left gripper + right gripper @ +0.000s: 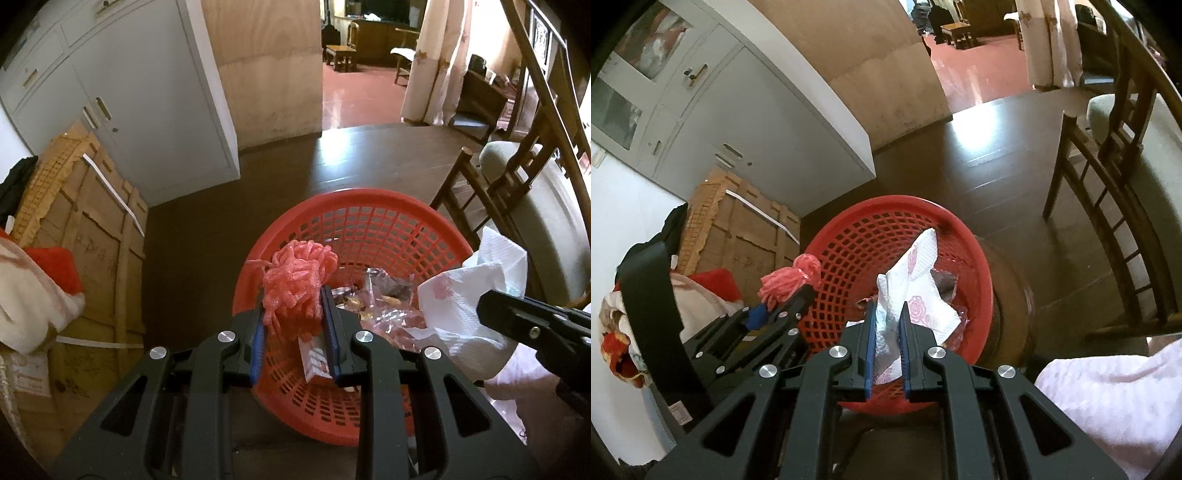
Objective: Collect trash
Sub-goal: 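Lower the tassel and tissue with both tools into the wastebasket, then open both tools to drop the tassel and tissue into the wastebasket, then swing both open tools back over the table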
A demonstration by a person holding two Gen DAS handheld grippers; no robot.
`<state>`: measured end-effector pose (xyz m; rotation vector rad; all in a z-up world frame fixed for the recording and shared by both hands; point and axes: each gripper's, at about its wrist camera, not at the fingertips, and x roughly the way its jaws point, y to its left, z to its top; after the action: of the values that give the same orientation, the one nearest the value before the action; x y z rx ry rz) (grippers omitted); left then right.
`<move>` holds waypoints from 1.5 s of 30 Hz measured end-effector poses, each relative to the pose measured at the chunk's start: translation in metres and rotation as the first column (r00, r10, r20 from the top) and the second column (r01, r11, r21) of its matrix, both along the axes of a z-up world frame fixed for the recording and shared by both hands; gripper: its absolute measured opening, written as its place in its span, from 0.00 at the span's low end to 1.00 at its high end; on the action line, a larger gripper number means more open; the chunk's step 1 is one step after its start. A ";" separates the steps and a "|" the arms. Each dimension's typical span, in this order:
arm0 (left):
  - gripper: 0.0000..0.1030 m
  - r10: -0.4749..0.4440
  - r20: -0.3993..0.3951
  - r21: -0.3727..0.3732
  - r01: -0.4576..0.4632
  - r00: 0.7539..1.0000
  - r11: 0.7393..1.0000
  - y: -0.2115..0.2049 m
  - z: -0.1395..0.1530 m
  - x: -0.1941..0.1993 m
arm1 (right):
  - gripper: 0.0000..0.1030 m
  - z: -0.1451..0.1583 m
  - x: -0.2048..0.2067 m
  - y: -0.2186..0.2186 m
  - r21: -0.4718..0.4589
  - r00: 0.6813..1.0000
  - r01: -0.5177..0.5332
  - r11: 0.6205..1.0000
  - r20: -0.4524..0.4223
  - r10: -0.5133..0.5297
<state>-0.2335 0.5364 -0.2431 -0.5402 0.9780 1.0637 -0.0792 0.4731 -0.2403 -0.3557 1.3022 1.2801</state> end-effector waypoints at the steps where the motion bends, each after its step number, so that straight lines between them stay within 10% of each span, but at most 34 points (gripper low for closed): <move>1: 0.27 -0.001 0.002 0.005 0.001 1.000 1.000 0.001 -0.001 0.000 | 0.13 -0.002 0.000 0.002 -0.005 1.000 -0.002 1.000 -0.002 0.002; 7: 0.30 -0.007 0.015 -0.007 0.007 1.000 1.000 0.004 -0.009 0.000 | 0.20 -0.010 -0.003 0.012 -0.019 1.000 -0.005 1.000 0.002 0.005; 10: 0.41 -0.003 0.014 -0.007 0.003 1.000 1.000 0.005 -0.009 -0.001 | 0.39 -0.008 0.000 0.010 -0.007 1.000 0.015 1.000 0.005 -0.015; 19: 0.58 0.010 0.016 0.044 -0.011 1.000 0.999 0.003 0.012 -0.004 | 0.40 0.010 0.015 -0.007 0.017 0.998 0.066 0.998 -0.023 -0.065; 33: 0.81 -0.097 0.199 0.199 0.056 0.975 0.978 -0.057 0.138 -0.003 | 0.62 0.154 0.017 -0.129 0.272 0.961 0.099 0.957 0.222 -0.163; 45: 0.92 -0.273 0.250 0.315 0.188 0.929 0.930 -0.142 0.207 0.021 | 0.78 0.200 0.040 -0.249 0.384 0.895 0.217 0.897 0.289 -0.340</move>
<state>-0.2124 0.3939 -0.0362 -0.3188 0.5970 0.8625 -0.0396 0.2237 -0.0399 -0.1276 0.7739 1.1062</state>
